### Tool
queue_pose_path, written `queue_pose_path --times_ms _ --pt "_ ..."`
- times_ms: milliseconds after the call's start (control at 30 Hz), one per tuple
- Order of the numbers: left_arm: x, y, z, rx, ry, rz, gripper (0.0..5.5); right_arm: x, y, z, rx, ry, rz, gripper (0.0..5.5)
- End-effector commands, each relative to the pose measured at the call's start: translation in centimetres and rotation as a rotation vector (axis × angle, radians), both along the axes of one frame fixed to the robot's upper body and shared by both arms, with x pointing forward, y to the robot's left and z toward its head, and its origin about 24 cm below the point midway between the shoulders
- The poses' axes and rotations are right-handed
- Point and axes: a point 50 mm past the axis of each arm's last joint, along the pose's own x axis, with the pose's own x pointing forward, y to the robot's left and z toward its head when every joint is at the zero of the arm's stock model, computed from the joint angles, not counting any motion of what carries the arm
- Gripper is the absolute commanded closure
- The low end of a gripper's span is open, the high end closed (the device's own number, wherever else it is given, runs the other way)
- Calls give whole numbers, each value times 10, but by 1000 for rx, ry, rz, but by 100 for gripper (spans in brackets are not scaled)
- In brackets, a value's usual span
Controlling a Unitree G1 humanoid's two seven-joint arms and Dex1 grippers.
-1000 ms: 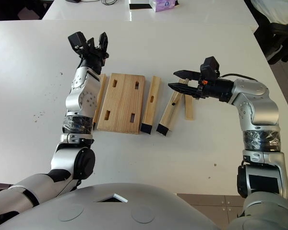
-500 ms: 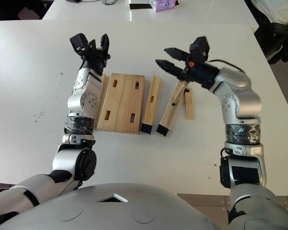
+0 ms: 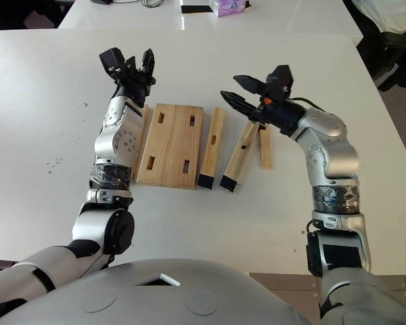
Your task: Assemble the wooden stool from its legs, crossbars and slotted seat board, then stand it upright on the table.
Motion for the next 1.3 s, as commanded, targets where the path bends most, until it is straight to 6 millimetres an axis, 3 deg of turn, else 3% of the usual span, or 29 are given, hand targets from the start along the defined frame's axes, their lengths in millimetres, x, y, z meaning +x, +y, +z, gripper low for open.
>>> queue_pose_path --times_ms 33,233,300,367,400,467,567,633,767,933,1033,1300 --pt "2 -2 2 6 0 -10 267 -6 -1 -22 12 113 -22 286" --pt "1 1 2 -1 -6 7 267 -13 2 52 83 -106 39 286" --pt "0 3 2 -6 -6 18 267 -21 13 76 101 -167 94 286" --pt "-1 6 2 -14 -6 36 267 -31 31 85 92 -157 180 286" --pt "-1 7 2 -19 -5 39 267 -37 40 78 65 -113 216 286" --pt "-1 7 1 -32 1 39 267 -50 51 39 -39 64 252 286" --pt "-3 6 -1 -48 7 47 267 -69 43 -21 -231 274 214 286" --pt "-4 7 -2 -62 12 55 267 -77 31 -43 -298 341 151 286" --pt "-9 11 -4 -86 23 77 267 -83 23 -61 -427 355 106 286" --pt "-11 9 -4 -99 29 74 267 -90 33 -77 -546 349 190 286" --pt "-10 7 -4 -102 29 66 267 -86 31 -78 -584 334 192 286" --pt "-14 6 -5 -128 29 82 267 -84 -2 -73 -720 325 205 286"
